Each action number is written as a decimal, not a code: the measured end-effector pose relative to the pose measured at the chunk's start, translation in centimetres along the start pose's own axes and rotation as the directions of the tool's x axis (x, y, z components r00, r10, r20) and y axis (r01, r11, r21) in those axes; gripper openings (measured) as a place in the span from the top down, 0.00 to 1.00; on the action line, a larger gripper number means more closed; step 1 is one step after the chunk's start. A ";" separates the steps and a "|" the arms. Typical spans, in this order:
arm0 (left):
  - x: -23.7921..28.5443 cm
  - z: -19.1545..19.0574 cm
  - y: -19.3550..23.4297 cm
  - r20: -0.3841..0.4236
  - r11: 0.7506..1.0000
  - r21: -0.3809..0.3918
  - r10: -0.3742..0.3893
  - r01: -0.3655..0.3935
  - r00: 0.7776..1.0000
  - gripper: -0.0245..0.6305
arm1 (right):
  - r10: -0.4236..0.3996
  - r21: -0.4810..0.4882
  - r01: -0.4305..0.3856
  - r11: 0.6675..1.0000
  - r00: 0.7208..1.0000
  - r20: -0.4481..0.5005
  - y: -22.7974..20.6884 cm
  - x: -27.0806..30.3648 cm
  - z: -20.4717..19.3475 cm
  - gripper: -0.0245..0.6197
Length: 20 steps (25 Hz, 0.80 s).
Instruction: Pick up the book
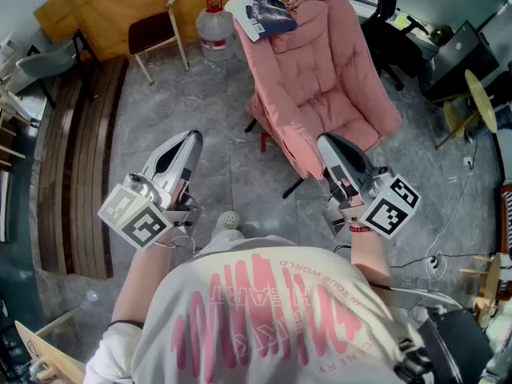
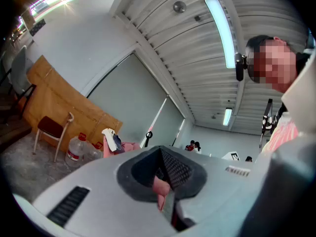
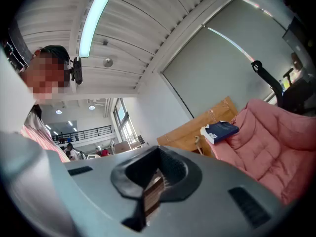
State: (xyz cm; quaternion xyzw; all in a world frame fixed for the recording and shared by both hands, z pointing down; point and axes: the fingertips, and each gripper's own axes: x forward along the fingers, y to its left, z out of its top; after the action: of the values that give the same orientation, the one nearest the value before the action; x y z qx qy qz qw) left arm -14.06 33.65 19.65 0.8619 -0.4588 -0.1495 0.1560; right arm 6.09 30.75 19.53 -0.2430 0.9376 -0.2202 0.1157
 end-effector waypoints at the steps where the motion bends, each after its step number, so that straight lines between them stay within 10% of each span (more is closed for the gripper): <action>1: 0.2 0.2 0.1 0.004 1.000 0.003 0.001 -0.001 1.000 0.95 | 0.004 0.003 -0.004 1.000 1.000 -0.001 -0.1 0.2 0.1 0.95; 20: 2.0 1.1 1.6 -0.002 1.000 -0.005 -0.006 0.006 1.000 0.95 | 0.002 0.027 -0.002 1.000 1.000 -0.020 -2.1 2.4 0.2 0.95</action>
State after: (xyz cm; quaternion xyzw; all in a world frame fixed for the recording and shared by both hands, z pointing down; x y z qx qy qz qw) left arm -14.62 30.94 19.12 0.8630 -0.4557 -0.1503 0.1580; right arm 4.97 27.88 20.05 -0.2383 0.9358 -0.2352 0.1099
